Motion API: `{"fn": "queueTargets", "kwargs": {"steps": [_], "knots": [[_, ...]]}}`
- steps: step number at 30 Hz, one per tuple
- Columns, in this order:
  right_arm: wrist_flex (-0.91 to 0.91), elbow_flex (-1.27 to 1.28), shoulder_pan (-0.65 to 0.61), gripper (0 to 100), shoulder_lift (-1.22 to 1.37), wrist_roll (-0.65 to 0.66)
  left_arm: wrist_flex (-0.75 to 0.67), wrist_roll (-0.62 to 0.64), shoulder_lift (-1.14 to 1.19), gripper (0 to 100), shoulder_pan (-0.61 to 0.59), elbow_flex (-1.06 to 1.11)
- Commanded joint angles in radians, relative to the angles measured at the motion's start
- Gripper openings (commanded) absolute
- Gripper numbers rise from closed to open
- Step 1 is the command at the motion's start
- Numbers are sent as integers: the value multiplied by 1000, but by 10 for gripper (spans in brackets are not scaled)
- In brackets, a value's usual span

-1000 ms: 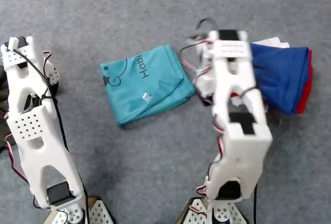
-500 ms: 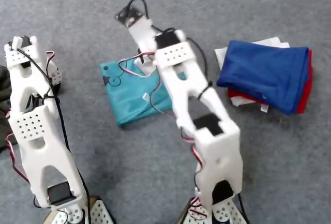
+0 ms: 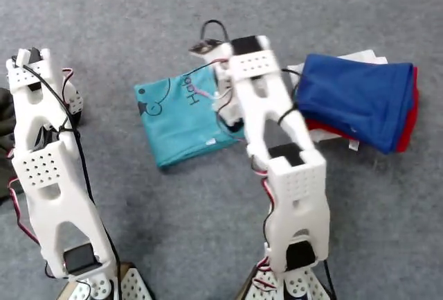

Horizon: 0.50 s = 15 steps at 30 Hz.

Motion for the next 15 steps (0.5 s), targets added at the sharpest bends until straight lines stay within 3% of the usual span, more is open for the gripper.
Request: {"fn": "queueTargets", "kwargs": {"steps": [1,8,15], "knots": [[26,41,91,15,-65,3,-12,9,-6,29,24,2],[-20,223,195,15,-142,5,-12,9,-6,29,24,1],[26,125,192,15,-280,-23,-9,6,-8,29,25,-1]]}}
